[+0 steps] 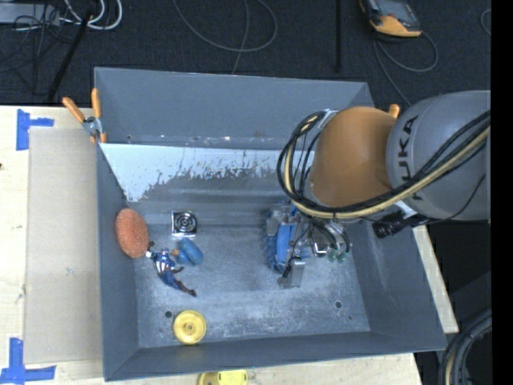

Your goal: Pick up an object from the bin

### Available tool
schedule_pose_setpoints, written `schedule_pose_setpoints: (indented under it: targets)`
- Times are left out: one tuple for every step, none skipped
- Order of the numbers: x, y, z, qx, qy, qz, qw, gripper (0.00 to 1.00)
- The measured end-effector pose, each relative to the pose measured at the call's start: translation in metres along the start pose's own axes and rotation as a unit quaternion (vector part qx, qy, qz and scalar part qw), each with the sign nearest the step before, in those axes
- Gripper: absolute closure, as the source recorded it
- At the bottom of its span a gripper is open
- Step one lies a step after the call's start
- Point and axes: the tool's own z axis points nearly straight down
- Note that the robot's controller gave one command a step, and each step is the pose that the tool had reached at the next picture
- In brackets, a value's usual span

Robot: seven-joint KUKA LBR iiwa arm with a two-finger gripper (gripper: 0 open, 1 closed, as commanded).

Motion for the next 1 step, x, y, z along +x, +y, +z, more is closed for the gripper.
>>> schedule_pose_setpoints:
  targets:
    - [-0.0085, -0.0407, -0.0004, 0.000, -0.0020, -0.023, 0.9997, 0.00]
